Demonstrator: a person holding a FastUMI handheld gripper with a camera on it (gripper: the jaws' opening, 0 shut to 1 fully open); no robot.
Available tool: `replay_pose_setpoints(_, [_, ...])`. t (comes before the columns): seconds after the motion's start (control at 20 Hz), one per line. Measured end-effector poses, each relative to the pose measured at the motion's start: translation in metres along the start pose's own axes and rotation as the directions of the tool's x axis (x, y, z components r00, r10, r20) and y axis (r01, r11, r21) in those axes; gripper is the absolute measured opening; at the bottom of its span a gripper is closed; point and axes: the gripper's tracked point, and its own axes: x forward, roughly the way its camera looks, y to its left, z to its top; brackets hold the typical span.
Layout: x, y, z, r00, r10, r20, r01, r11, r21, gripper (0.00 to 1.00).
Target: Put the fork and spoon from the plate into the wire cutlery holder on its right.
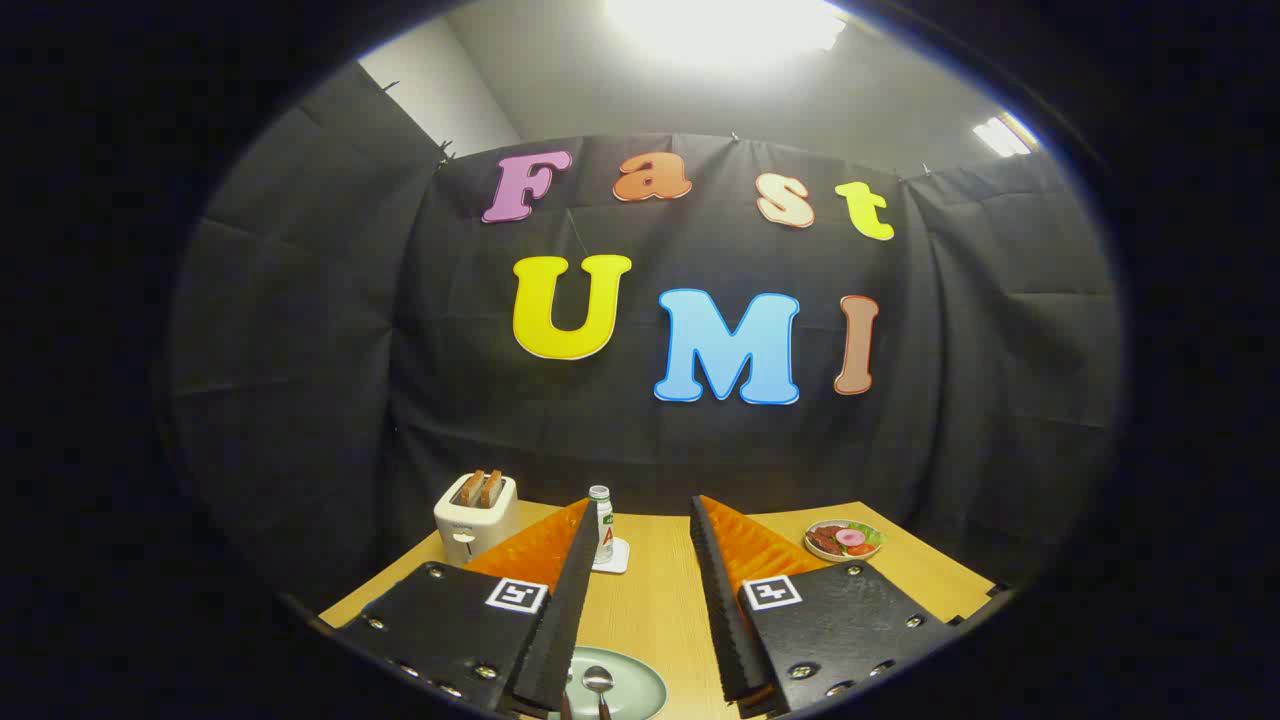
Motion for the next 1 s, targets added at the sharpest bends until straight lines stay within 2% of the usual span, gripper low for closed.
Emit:
replay_pose_setpoints(0.45, [-0.002,-0.013,-0.017,0.999,-0.001,-0.05,0.0,1.0,-0.005,0.57])
replay_pose_setpoints(0.75, [0.006,-0.011,-0.05,0.988,0.027,-0.155,-0.025,1.0,0.017,0.57])
replay_pose_setpoints(0.9, [0.013,0.001,-0.097,0.949,0.082,-0.305,-0.082,0.997,0.014,0.57])
replay_pose_setpoints(1.0, [0.015,0.013,-0.138,0.894,0.132,-0.429,-0.13,0.991,0.033,0.57])
